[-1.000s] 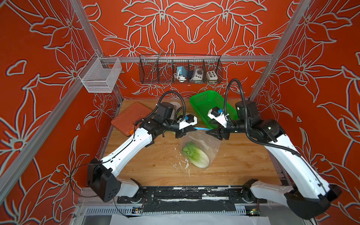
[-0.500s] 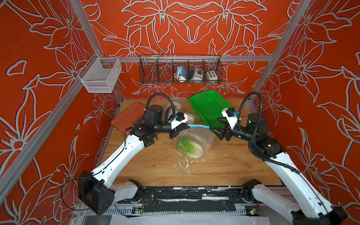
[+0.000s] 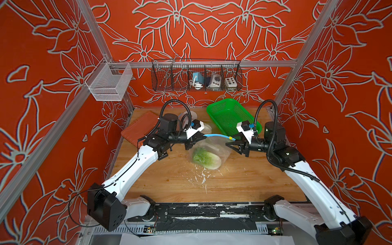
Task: Open the zip-top bag and take out the chinese cabbages
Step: Adjust the zipper food storage bag at the center of the board.
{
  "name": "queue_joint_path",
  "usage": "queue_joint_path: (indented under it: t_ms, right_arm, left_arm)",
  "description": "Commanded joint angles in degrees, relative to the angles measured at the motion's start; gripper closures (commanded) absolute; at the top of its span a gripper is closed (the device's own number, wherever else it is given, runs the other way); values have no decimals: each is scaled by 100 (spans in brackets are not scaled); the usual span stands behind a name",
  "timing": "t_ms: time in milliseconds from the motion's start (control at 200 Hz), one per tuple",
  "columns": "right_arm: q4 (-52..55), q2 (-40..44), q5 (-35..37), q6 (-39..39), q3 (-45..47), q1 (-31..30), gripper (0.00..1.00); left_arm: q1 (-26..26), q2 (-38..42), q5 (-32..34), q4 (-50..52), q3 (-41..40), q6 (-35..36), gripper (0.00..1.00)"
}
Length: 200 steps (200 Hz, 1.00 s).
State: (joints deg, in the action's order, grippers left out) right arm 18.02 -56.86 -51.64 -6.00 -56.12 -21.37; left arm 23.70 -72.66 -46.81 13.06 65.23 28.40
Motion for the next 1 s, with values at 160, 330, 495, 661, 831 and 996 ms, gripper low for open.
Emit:
queue_joint_path:
  t_ms: [160, 330, 495, 661, 831, 996]
  right_arm:
    - [83, -42, 162, -412, 62, 23, 69]
    - [96, -91, 234, -459, -4, 18, 100]
    - [205, -106, 294, -570, -89, 21, 100]
    - [529, -216, 196, -854, -302, 27, 100]
    - [893, -424, -280, -1209, -623, 27, 100]
    - [962, -636, -466, -1321, -875, 27, 100]
  left_arm:
    - [-197, -125, -310, -97, 218, -379, 100]
    - [-208, -168, -422, -102, 236, -456, 100]
    - [-208, -110, -529, -168, 185, -363, 55]
    - [-193, 97, -683, -330, 121, -191, 15]
    - [68, -96, -859, -78, 632, -110, 12]
    - [584, -619, -916, 226, 1181, -34, 18]
